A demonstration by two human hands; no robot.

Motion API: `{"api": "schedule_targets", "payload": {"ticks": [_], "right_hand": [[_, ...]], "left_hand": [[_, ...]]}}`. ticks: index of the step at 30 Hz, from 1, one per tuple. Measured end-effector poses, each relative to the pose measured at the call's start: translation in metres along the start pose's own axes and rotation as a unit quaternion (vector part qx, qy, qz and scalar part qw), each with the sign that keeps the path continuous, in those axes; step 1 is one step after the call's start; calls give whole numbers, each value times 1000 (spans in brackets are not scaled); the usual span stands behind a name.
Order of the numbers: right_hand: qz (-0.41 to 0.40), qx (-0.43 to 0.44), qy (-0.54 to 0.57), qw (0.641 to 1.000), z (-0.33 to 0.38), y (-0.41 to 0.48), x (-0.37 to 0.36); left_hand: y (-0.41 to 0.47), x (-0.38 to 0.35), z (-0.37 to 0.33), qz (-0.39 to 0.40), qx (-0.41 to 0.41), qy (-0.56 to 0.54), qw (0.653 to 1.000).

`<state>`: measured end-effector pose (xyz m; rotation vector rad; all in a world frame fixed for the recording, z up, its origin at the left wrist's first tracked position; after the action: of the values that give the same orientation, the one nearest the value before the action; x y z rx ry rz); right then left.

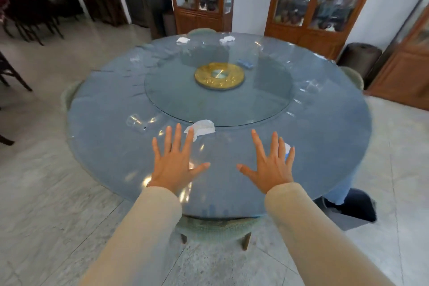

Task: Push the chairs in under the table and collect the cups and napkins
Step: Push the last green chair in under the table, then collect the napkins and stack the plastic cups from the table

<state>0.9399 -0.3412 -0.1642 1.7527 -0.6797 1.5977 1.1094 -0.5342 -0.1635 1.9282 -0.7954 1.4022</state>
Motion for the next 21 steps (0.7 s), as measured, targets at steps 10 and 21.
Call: {"api": "schedule_targets", "payload": {"ticks": [10,21], "right_hand": [[-98,-26,-26,995,-30,73,102],[-76,-40,-24,996,-27,198,102]], "left_hand": [[78,83,-43,-76,-30,-19,996],[197,88,-6,-62,-1,-2,998]]}}
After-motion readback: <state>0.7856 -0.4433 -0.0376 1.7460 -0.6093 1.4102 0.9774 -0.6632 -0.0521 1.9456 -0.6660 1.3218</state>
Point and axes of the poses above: each hand's wrist, its own y-axis towards the middle knuckle, its own x-axis out of the back of the hand, z = x × y, the point moved 1 cm from there along y, towards the middle knuckle, and after that the axes turned 10 degrees about -y, right-handed, at the moved point
